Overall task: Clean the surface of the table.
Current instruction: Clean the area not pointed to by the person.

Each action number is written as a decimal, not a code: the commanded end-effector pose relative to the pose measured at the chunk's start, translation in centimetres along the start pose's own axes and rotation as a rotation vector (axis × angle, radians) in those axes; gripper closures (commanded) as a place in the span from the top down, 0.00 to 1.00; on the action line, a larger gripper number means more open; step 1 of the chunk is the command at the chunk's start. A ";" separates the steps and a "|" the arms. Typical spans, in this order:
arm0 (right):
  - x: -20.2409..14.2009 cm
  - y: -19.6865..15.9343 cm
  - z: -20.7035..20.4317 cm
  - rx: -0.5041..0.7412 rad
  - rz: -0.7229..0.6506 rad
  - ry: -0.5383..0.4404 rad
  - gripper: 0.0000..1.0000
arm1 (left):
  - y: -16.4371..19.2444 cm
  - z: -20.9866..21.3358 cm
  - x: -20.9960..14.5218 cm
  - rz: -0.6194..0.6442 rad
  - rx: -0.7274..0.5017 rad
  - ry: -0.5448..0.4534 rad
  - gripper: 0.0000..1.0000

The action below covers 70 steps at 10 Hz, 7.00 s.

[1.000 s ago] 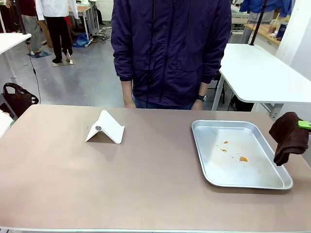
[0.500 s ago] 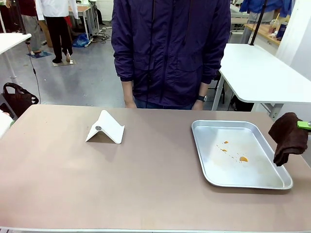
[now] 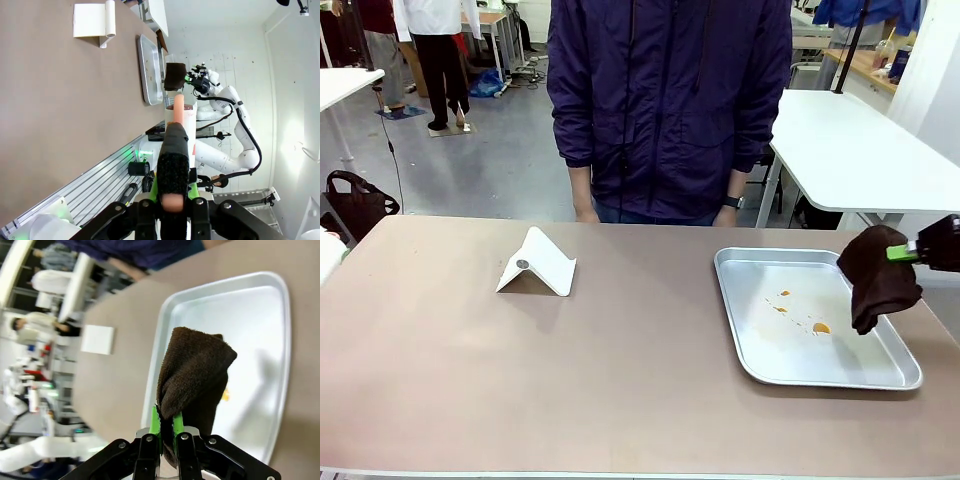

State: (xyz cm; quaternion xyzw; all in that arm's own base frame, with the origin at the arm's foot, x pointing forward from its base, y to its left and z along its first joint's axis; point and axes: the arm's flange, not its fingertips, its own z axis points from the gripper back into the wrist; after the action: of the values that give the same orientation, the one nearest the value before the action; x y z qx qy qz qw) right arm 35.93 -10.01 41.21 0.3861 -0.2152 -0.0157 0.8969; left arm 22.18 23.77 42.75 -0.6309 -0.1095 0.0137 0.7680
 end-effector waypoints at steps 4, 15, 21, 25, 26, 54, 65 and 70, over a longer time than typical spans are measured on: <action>1.3 -1.3 -5.7 -0.179 0.128 0.170 0.11 | -0.3 -0.2 -0.3 0.008 -0.003 -0.010 0.22; -0.6 -3.7 -14.5 -0.254 0.107 0.298 0.11 | -0.3 -0.2 -0.3 0.008 -0.003 -0.010 0.22; -0.6 -0.9 -17.4 -0.150 0.215 0.343 0.11 | -0.3 -0.2 -0.3 0.008 -0.003 -0.010 0.22; -1.6 1.7 -20.3 -0.088 0.313 0.449 0.11 | -0.3 -0.2 -0.3 0.008 -0.003 -0.010 0.22; -2.3 2.9 -21.5 -0.055 0.358 0.506 0.11 | -0.3 -0.2 -0.3 0.008 -0.003 -0.010 0.22; -4.4 -3.8 6.0 0.575 -0.139 0.149 0.11 | -0.3 -0.2 -0.3 0.008 -0.003 -0.010 0.22; -3.0 -3.0 3.1 0.402 -0.094 0.110 0.11 | -0.3 -0.2 -0.3 0.008 -0.003 -0.010 0.22; 4.6 -4.1 -5.6 0.115 0.044 0.097 0.11 | -0.3 -0.2 -0.3 0.008 -0.003 -0.010 0.22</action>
State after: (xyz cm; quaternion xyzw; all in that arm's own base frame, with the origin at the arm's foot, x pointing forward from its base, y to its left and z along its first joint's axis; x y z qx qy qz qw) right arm 41.46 -10.04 37.51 0.4590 -0.1665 0.0282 0.8722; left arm 22.07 23.67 42.62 -0.6311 -0.1097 0.0157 0.7677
